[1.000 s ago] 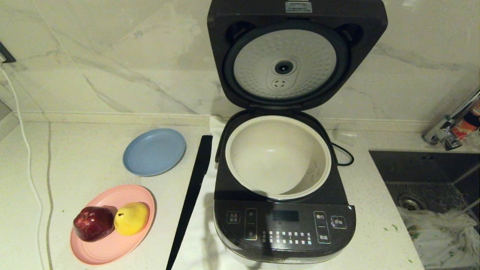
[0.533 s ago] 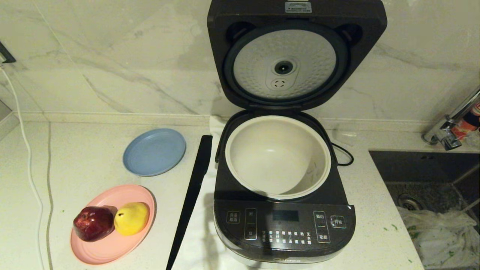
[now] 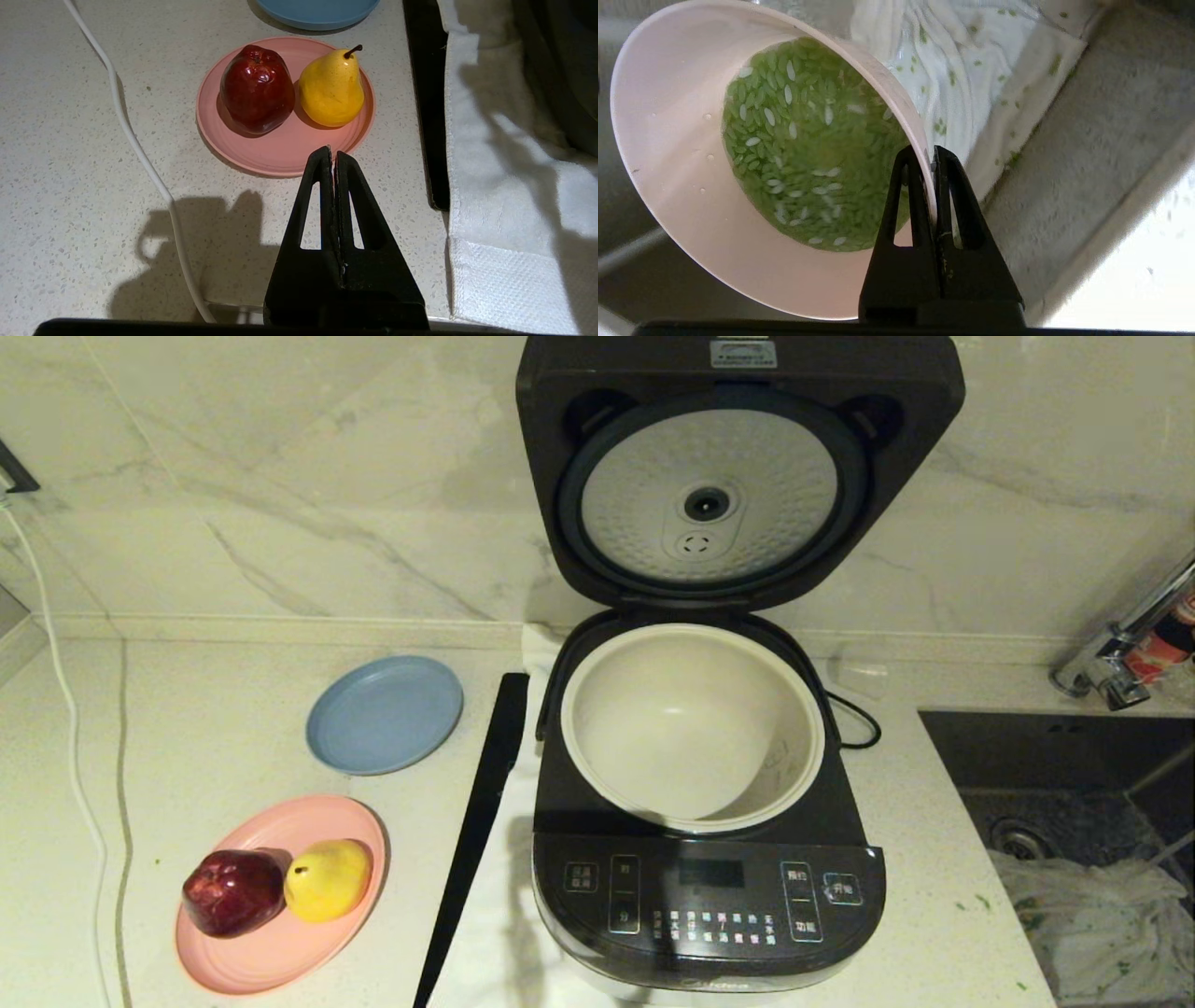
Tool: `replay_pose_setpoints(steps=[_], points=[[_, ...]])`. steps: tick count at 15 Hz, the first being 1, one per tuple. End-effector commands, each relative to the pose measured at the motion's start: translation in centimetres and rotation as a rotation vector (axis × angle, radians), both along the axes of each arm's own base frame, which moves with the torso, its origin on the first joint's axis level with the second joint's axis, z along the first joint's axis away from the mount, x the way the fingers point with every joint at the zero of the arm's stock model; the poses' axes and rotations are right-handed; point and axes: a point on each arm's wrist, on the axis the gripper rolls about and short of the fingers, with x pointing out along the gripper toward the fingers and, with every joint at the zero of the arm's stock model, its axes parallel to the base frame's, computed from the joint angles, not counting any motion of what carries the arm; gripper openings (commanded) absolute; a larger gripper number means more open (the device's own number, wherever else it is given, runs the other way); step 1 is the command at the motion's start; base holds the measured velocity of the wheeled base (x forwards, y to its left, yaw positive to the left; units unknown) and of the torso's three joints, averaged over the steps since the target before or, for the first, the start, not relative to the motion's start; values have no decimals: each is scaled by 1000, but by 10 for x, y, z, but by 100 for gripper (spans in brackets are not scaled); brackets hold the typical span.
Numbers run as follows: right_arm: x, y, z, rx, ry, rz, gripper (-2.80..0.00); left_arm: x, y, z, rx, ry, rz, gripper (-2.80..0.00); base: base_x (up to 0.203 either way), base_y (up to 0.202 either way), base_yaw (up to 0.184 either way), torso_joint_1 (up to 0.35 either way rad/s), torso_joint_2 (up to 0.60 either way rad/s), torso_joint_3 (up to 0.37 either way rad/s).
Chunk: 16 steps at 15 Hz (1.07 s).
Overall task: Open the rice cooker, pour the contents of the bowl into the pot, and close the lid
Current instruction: Fill a bowl with water from the tap
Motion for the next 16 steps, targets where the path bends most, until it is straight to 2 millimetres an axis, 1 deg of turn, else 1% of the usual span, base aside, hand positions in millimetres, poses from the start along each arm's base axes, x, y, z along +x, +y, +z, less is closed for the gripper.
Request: replay_pose_setpoints(steps=[1,8,11,16], points=[[11,-4,-3,10,-13,-2,-280,0,0,0,0,-1,0,-280,0,0,0,0,0,0],[36,-1,-1,4,-37,29,-280,0,0,0,0,-1,0,-280,0,0,0,0,0,0],[44,-1,1,1,-47,33,-280,0,0,0,0,-1,0,-280,0,0,0,0,0,0],[54,-12,2,-9,-72,19,-280,0,0,0,0,-1,0,-280,0,0,0,0,0,0]])
